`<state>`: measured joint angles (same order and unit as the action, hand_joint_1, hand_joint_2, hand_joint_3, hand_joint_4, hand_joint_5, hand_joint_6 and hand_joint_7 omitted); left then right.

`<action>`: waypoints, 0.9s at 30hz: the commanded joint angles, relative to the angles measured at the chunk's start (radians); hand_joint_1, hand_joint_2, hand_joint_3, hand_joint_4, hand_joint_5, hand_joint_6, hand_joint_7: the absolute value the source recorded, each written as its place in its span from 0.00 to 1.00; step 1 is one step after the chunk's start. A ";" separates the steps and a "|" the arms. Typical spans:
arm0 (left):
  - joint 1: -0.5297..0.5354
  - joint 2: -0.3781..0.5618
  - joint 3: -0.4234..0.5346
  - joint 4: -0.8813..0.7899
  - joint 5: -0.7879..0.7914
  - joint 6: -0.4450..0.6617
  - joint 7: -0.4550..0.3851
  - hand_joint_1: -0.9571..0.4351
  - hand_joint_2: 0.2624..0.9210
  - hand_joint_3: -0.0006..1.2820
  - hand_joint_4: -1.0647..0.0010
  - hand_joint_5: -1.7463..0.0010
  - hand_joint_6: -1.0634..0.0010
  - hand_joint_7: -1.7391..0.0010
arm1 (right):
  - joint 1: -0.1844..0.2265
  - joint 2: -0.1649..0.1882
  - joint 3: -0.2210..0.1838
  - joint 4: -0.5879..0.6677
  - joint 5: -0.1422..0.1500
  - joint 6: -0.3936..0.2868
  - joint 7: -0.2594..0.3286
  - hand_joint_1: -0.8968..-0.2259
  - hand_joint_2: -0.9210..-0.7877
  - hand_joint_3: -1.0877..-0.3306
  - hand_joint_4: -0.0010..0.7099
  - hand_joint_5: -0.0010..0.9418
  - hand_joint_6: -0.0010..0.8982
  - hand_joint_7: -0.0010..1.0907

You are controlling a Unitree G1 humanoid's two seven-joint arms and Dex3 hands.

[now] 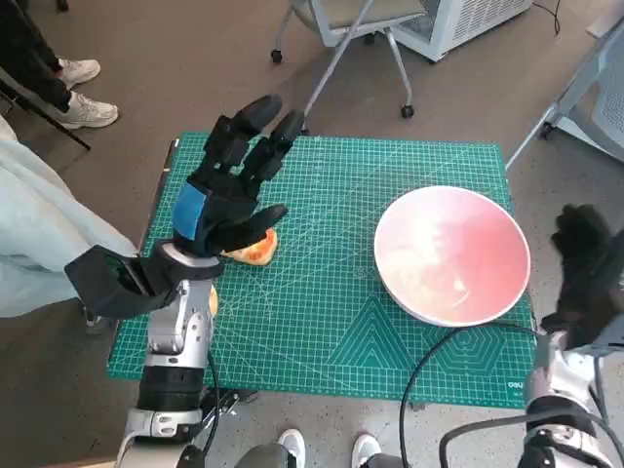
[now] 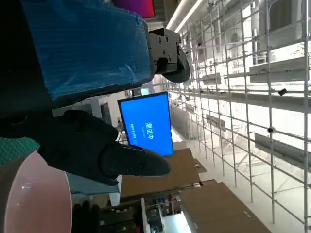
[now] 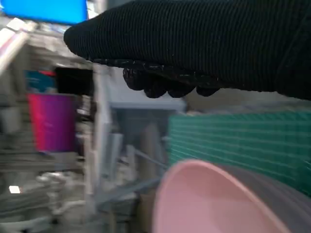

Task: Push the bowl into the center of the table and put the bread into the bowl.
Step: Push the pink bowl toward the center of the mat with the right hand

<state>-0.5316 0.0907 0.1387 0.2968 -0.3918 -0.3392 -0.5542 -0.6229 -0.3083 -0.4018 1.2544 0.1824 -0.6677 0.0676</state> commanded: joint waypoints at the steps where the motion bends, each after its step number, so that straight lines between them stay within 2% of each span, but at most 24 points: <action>1: 0.018 0.012 0.004 -0.024 0.005 -0.003 0.004 0.32 1.00 0.19 0.80 0.99 1.00 0.65 | -0.024 0.051 -0.017 0.028 0.033 0.077 0.028 0.52 0.00 0.36 0.21 0.00 0.20 0.25; 5: 0.025 0.019 0.005 -0.035 0.008 -0.003 0.007 0.32 1.00 0.19 0.80 0.99 1.00 0.65 | -0.048 0.089 -0.049 0.032 0.076 0.113 0.063 0.52 0.00 0.34 0.20 0.00 0.21 0.24; 9: 0.033 0.031 0.010 -0.044 0.009 -0.003 0.008 0.31 1.00 0.19 0.80 0.99 1.00 0.65 | -0.073 0.133 -0.059 0.032 0.095 0.128 0.079 0.49 0.00 0.35 0.20 0.00 0.21 0.24; 12: 0.037 0.037 0.011 -0.048 0.006 -0.001 0.008 0.30 1.00 0.19 0.80 0.99 1.00 0.66 | -0.084 0.151 -0.058 0.035 0.098 0.138 0.081 0.48 0.00 0.35 0.20 0.00 0.22 0.24; 22: 0.054 0.055 0.021 -0.064 0.002 0.001 0.005 0.31 1.00 0.19 0.80 0.99 1.00 0.67 | -0.137 0.211 -0.029 0.047 0.073 0.178 0.091 0.47 0.00 0.35 0.21 0.01 0.24 0.24; 27: 0.065 0.063 0.023 -0.080 0.002 -0.002 0.007 0.31 1.00 0.19 0.80 0.99 1.00 0.67 | -0.159 0.230 -0.035 0.053 0.089 0.198 0.118 0.45 0.00 0.37 0.23 0.01 0.26 0.24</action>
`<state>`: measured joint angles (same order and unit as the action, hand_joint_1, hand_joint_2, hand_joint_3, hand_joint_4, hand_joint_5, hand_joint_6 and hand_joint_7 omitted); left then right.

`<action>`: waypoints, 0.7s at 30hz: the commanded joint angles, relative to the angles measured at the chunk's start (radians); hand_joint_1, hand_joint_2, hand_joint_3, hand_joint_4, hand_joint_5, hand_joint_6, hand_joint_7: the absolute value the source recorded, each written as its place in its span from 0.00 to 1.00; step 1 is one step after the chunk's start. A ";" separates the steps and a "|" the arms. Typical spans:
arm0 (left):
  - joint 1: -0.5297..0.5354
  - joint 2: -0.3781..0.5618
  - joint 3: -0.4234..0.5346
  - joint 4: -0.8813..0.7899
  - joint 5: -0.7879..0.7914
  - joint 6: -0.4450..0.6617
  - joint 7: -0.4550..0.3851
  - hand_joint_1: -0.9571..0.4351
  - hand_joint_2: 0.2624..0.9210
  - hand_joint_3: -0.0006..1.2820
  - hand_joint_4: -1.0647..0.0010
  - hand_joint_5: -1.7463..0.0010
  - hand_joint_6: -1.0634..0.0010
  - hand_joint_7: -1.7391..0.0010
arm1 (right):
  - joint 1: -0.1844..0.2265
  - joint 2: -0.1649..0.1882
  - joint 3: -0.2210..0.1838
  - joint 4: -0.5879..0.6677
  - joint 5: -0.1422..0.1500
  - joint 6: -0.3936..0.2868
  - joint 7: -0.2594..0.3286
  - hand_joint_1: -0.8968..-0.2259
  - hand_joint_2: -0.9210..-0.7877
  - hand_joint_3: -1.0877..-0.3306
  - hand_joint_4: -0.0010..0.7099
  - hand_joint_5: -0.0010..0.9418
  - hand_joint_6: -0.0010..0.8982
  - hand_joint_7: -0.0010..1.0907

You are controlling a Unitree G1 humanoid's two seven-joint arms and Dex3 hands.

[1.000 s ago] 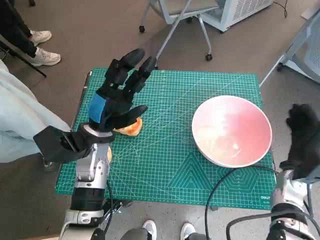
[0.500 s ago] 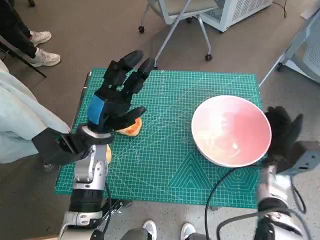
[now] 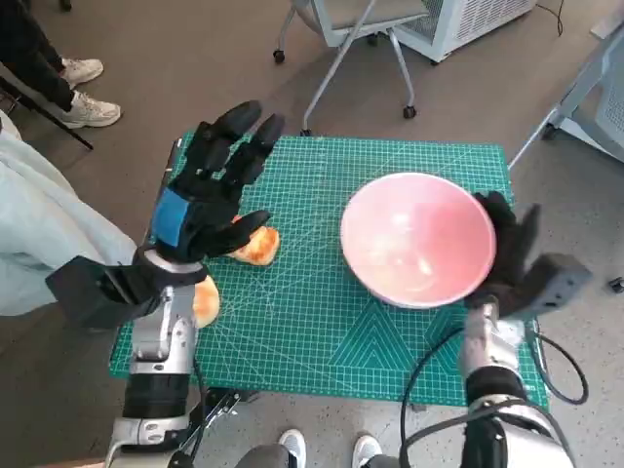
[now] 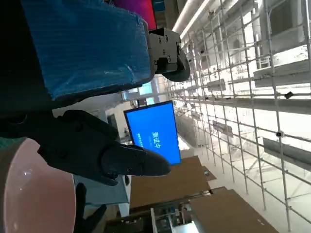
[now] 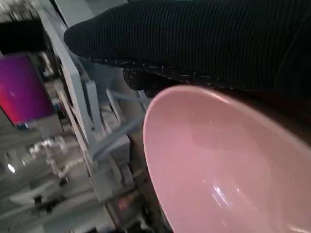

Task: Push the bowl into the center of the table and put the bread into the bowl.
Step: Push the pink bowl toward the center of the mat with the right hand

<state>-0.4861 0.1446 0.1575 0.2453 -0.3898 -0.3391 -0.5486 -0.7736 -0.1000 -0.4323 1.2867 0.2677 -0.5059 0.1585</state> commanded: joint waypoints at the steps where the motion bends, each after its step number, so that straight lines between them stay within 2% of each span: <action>1: 0.022 0.011 0.006 -0.032 -0.001 -0.003 0.001 0.30 1.00 0.19 0.80 0.99 1.00 0.67 | -0.016 0.026 -0.005 0.021 0.006 0.042 0.032 0.45 0.00 0.38 0.23 0.01 0.26 0.23; 21: 0.060 0.018 0.023 -0.075 -0.007 0.010 0.030 0.31 1.00 0.21 0.79 0.99 1.00 0.68 | -0.085 0.076 0.004 0.025 -0.004 0.072 0.049 0.49 0.00 0.31 0.20 0.00 0.26 0.21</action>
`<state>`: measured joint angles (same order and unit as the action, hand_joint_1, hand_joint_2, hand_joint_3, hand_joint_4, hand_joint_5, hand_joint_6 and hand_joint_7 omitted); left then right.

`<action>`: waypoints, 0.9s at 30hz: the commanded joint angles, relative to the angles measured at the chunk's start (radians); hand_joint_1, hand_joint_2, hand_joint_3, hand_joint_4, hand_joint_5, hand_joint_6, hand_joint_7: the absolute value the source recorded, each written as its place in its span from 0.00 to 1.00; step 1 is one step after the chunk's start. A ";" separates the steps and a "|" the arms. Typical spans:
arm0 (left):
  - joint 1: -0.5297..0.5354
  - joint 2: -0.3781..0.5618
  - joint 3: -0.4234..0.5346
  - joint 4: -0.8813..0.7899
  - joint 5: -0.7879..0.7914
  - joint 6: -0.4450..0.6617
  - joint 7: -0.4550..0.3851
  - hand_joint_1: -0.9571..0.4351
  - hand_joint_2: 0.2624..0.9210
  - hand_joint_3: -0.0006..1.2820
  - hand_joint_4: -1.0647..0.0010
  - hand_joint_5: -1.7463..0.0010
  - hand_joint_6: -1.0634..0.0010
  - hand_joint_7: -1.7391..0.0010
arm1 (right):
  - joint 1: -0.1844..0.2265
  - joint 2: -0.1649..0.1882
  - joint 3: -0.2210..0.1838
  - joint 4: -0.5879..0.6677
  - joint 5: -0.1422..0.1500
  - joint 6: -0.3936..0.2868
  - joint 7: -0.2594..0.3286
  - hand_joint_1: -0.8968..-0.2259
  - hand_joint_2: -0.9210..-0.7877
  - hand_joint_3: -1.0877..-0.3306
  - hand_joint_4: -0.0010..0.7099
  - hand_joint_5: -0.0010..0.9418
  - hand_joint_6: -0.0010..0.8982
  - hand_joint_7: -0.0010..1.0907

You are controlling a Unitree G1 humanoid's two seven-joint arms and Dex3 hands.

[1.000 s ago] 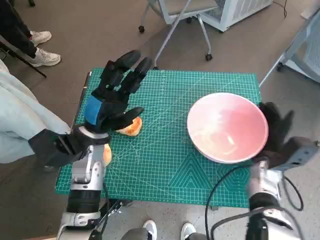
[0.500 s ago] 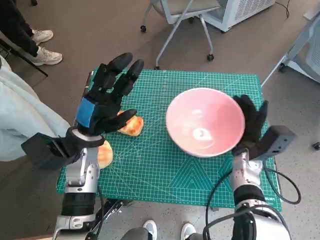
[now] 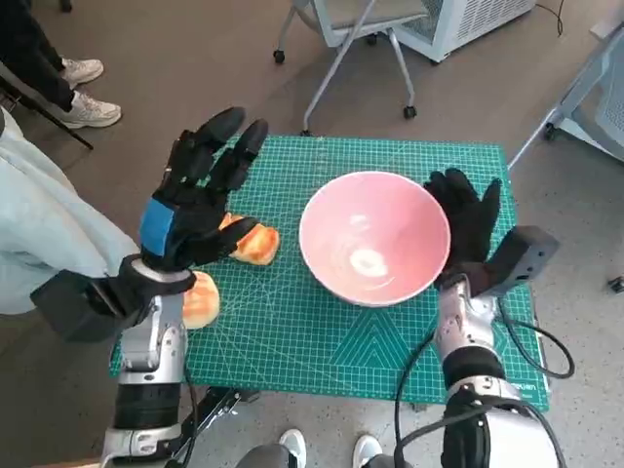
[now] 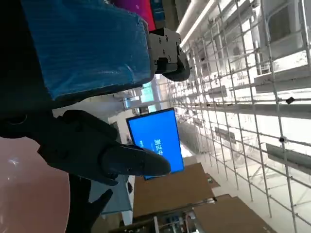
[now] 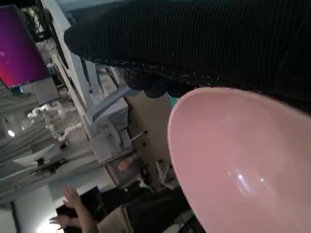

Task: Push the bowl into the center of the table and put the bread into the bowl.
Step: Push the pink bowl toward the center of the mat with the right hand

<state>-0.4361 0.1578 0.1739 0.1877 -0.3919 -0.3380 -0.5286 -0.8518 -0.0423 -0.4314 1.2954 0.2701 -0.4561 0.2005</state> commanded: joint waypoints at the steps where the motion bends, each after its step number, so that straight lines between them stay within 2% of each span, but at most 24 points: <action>1: 0.011 0.004 0.006 -0.018 -0.005 0.009 0.012 0.31 1.00 0.21 0.79 0.99 1.00 0.68 | -0.008 0.019 0.003 0.016 -0.006 0.023 0.007 0.49 0.00 0.31 0.20 0.00 0.26 0.21; 7: 0.014 0.000 0.001 -0.025 -0.003 0.015 0.022 0.32 1.00 0.21 0.79 0.99 1.00 0.68 | -0.018 0.026 -0.004 0.015 0.002 0.028 0.017 0.50 0.00 0.30 0.17 0.00 0.25 0.20; 12: 0.019 -0.001 -0.004 -0.033 0.002 0.015 0.028 0.32 1.00 0.21 0.79 0.99 1.00 0.68 | -0.017 0.005 -0.015 0.010 0.011 0.024 0.036 0.50 0.00 0.30 0.16 0.00 0.24 0.19; 19: 0.020 0.000 -0.005 -0.035 0.002 0.016 0.030 0.32 1.00 0.21 0.79 0.99 1.00 0.68 | -0.018 0.004 -0.019 0.011 0.008 0.023 0.039 0.50 0.00 0.30 0.16 0.00 0.23 0.19; 22: 0.016 -0.001 -0.008 -0.015 0.018 -0.005 0.031 0.32 1.00 0.21 0.79 0.99 1.00 0.68 | -0.014 -0.031 -0.004 -0.035 -0.010 -0.060 0.045 0.52 0.00 0.29 0.16 0.00 0.23 0.18; 27: 0.007 -0.006 -0.014 -0.004 0.029 -0.015 0.033 0.31 1.00 0.21 0.79 1.00 1.00 0.67 | 0.003 -0.041 0.019 -0.083 -0.016 -0.148 0.084 0.54 0.00 0.30 0.17 0.00 0.23 0.18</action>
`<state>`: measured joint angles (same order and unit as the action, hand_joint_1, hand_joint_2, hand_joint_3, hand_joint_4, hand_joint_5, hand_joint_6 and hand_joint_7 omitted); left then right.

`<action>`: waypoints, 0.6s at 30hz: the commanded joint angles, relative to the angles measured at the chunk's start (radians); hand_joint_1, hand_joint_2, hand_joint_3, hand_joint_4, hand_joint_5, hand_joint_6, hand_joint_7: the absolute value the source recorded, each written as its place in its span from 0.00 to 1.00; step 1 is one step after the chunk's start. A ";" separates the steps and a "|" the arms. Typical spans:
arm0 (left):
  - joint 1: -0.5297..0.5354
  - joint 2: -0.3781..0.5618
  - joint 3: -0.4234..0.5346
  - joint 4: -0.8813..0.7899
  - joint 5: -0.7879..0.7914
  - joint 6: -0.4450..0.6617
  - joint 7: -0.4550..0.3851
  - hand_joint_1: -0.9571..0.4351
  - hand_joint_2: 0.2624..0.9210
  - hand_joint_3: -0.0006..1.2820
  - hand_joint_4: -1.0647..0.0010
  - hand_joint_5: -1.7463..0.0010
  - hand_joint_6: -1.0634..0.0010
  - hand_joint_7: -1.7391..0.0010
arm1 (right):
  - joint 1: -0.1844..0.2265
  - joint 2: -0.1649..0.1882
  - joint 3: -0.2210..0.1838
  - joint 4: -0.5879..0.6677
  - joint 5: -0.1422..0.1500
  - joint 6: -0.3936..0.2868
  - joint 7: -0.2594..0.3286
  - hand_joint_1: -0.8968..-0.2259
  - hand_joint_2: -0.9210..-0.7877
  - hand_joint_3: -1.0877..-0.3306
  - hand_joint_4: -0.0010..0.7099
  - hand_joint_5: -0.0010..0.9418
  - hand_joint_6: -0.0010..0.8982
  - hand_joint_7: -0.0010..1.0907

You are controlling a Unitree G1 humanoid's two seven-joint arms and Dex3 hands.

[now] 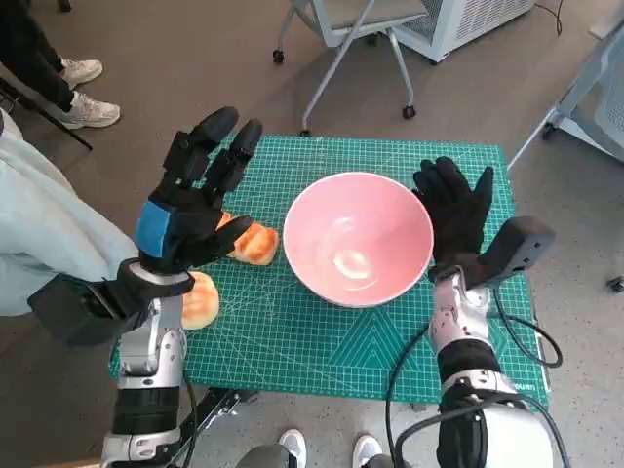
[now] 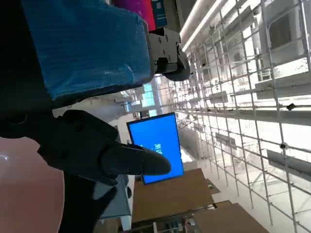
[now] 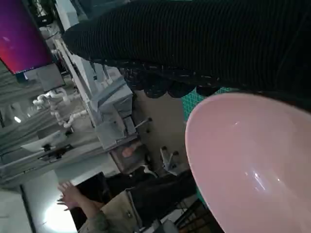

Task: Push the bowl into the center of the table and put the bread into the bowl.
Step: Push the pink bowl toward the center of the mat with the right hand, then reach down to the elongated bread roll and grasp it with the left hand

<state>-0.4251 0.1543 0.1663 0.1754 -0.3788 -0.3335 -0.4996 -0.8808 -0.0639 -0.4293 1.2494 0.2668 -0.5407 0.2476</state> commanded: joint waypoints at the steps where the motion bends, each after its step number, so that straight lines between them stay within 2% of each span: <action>1: -0.008 -0.005 -0.007 0.012 0.017 -0.021 0.004 0.31 1.00 0.21 0.79 1.00 1.00 0.67 | 0.041 -0.017 0.023 -0.057 -0.010 -0.088 0.058 0.54 0.00 0.30 0.17 0.01 0.23 0.19; 2: -0.010 -0.006 -0.008 0.013 0.018 -0.022 0.003 0.31 1.00 0.21 0.79 1.00 1.00 0.67 | 0.053 -0.014 0.034 -0.088 -0.008 -0.116 0.086 0.50 0.00 0.34 0.18 0.01 0.23 0.19; 5: -0.019 -0.014 -0.013 0.021 0.020 -0.026 0.003 0.31 1.00 0.22 0.79 1.00 1.00 0.67 | 0.078 -0.010 0.054 -0.148 -0.002 -0.158 0.132 0.47 0.00 0.38 0.19 0.01 0.23 0.19; 12: -0.039 -0.038 -0.030 0.027 0.001 -0.015 -0.003 0.31 1.00 0.22 0.79 1.00 1.00 0.67 | 0.171 -0.010 0.120 -0.383 0.017 -0.203 0.225 0.41 0.00 0.44 0.23 0.02 0.26 0.21; 14: -0.044 -0.044 -0.033 0.027 -0.003 -0.012 -0.006 0.31 1.00 0.22 0.79 1.00 1.00 0.67 | 0.195 -0.012 0.137 -0.445 0.019 -0.200 0.235 0.41 0.00 0.45 0.24 0.02 0.26 0.22; 18: -0.058 -0.058 -0.041 0.033 -0.017 -0.006 -0.019 0.31 1.00 0.22 0.79 1.00 1.00 0.67 | 0.245 -0.024 0.179 -0.570 -0.003 -0.197 0.233 0.43 0.00 0.45 0.25 0.02 0.26 0.23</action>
<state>-0.4585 0.1071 0.1338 0.2035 -0.3786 -0.3457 -0.5075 -0.6908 -0.0778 -0.2787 0.7566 0.2739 -0.7469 0.4726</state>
